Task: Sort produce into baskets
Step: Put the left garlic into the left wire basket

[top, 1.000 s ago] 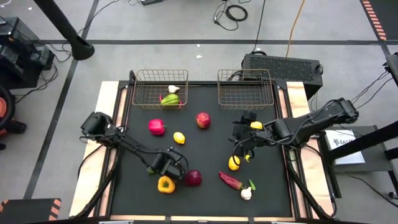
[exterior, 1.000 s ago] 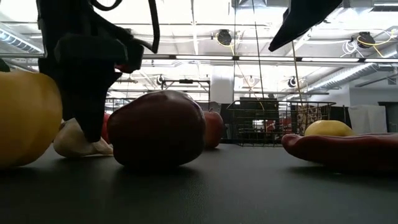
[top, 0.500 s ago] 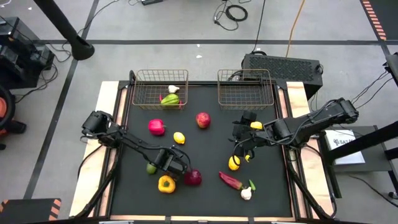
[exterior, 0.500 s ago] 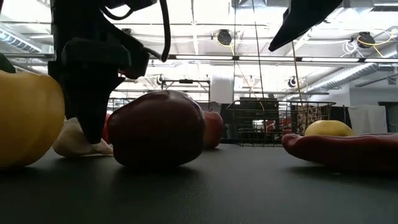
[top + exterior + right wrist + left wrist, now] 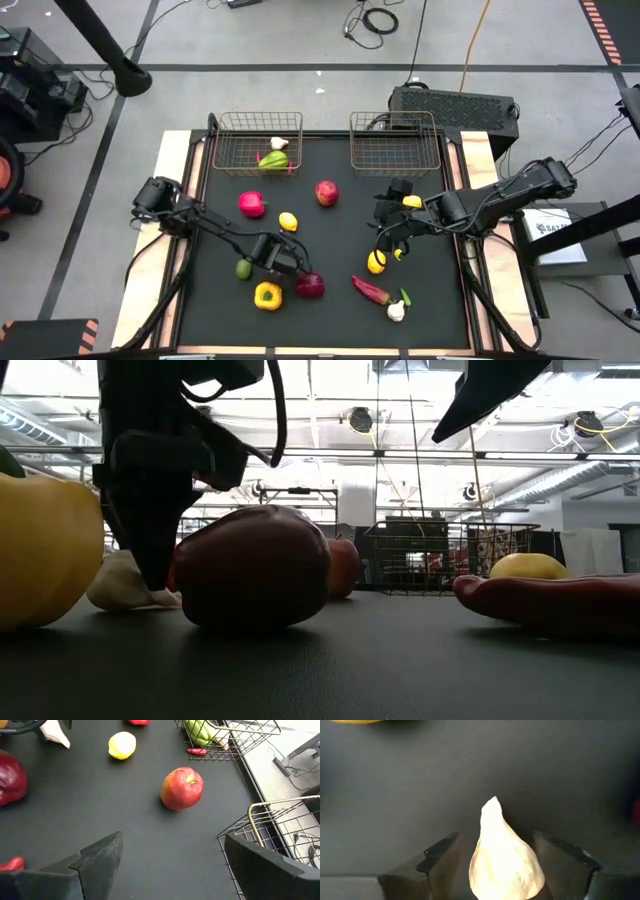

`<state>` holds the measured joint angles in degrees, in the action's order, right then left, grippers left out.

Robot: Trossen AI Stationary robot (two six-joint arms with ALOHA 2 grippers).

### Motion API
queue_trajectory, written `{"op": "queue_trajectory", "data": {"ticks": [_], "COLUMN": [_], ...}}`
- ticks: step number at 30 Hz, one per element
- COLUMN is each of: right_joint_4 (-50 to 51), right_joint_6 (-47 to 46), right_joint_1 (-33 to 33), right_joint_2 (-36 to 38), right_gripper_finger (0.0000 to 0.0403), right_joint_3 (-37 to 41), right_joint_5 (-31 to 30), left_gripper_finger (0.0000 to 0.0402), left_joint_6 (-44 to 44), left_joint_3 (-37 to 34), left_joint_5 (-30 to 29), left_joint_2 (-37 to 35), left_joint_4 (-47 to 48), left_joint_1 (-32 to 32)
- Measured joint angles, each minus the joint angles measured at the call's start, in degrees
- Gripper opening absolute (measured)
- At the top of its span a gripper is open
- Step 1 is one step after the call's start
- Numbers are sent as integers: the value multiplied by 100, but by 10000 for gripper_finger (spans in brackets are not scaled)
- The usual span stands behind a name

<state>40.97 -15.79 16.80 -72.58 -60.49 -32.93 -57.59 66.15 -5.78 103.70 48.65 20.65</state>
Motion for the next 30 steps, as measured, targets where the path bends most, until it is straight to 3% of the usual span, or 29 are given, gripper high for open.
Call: {"op": "queue_trajectory", "data": {"ticks": [10, 18, 26, 30], "right_joint_4": [0, 0, 2, 7], "right_joint_6": [1, 2, 24, 22], "right_joint_1": [0, 1, 2, 4], "right_joint_2": [0, 0, 0, 0], "right_gripper_finger": [338, 338, 338, 338], "right_joint_3": [0, 0, 0, 0], "right_joint_5": [-2, -2, -1, -2], "left_gripper_finger": [214, 212, 212, 212], "left_joint_6": [248, 581, 551, 702], "left_joint_3": [219, 394, 1114, 1202], "left_joint_5": [113, 103, 107, 357], "left_joint_2": [-31, -39, -39, -44], "left_joint_4": [507, 1030, 2124, 2276], "left_joint_1": [-141, -217, -212, -62]}}
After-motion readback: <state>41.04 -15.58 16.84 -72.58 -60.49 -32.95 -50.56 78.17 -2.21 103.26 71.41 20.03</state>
